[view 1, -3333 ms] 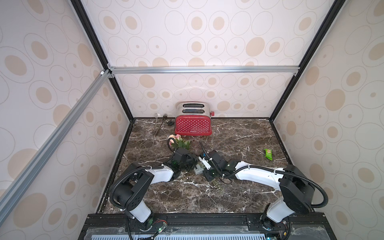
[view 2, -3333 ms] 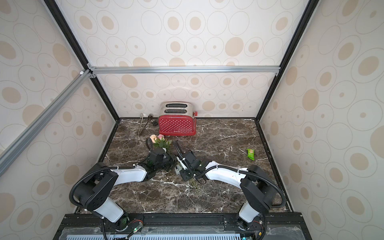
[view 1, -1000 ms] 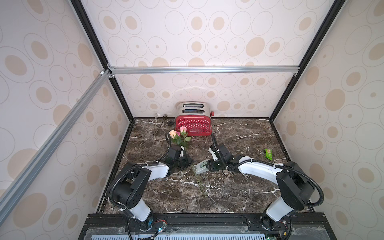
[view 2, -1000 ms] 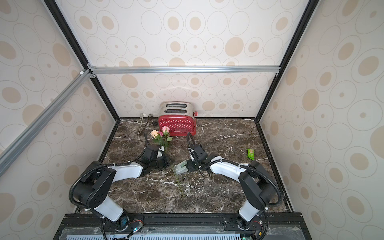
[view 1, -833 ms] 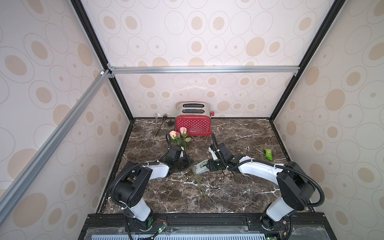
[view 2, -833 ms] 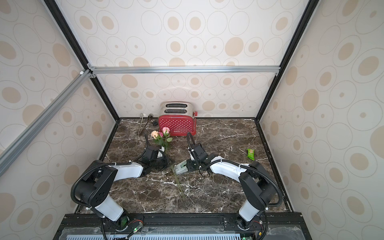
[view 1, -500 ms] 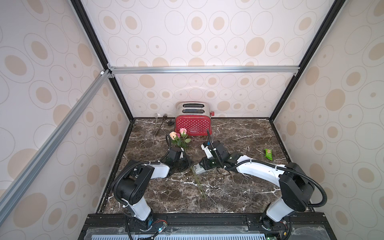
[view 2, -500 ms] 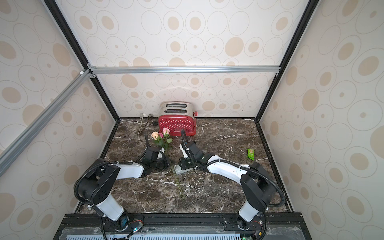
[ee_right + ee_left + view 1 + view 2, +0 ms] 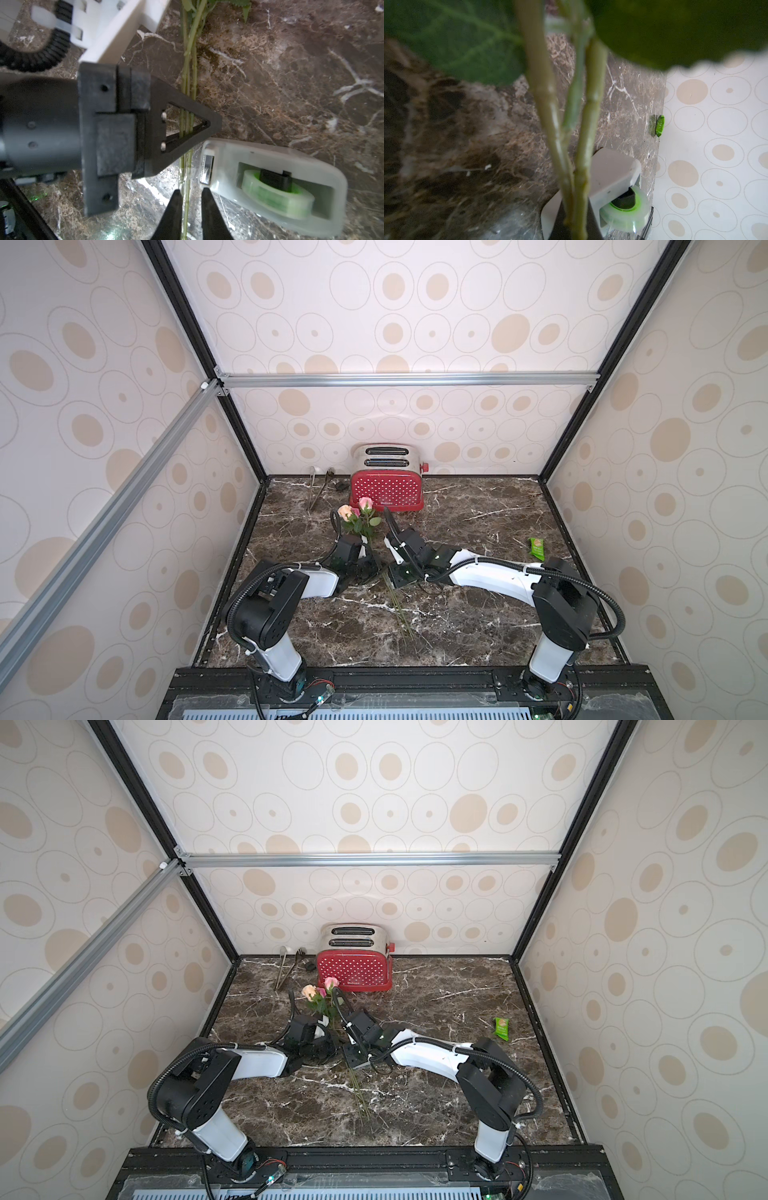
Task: Wrap bouquets with tape
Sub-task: Tear off the tape using the Tape Cutter.
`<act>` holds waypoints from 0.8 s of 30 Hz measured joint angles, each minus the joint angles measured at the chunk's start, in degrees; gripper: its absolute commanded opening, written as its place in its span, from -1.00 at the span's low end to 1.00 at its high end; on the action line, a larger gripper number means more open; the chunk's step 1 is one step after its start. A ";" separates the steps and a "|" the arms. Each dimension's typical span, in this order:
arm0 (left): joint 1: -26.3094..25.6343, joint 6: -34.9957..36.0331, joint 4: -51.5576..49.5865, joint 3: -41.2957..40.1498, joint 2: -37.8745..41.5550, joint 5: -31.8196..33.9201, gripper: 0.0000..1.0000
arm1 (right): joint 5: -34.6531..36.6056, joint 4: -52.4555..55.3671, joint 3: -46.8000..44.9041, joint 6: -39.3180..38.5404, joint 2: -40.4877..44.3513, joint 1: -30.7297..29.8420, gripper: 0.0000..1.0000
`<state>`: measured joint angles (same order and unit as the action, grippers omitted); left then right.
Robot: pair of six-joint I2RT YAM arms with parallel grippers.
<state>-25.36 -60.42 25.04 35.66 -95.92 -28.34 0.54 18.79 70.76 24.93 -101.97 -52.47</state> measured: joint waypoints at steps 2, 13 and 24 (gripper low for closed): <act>0.02 -0.11 0.26 -0.09 -0.04 -0.20 -1.00 | 1.66 0.72 1.03 -0.35 -1.16 -0.37 -0.54; 0.57 -0.44 2.05 -1.09 -0.24 -1.05 -1.00 | 8.09 5.14 6.05 -1.86 -6.36 -2.97 -0.48; 0.79 -1.29 4.07 -2.08 -0.26 -1.88 -1.00 | 16.46 7.63 7.10 -3.63 -7.23 -6.54 -0.36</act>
<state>-24.58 -61.71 29.10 33.58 -96.18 -30.22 16.99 26.41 77.87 21.30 -109.21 -59.00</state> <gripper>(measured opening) 0.070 0.320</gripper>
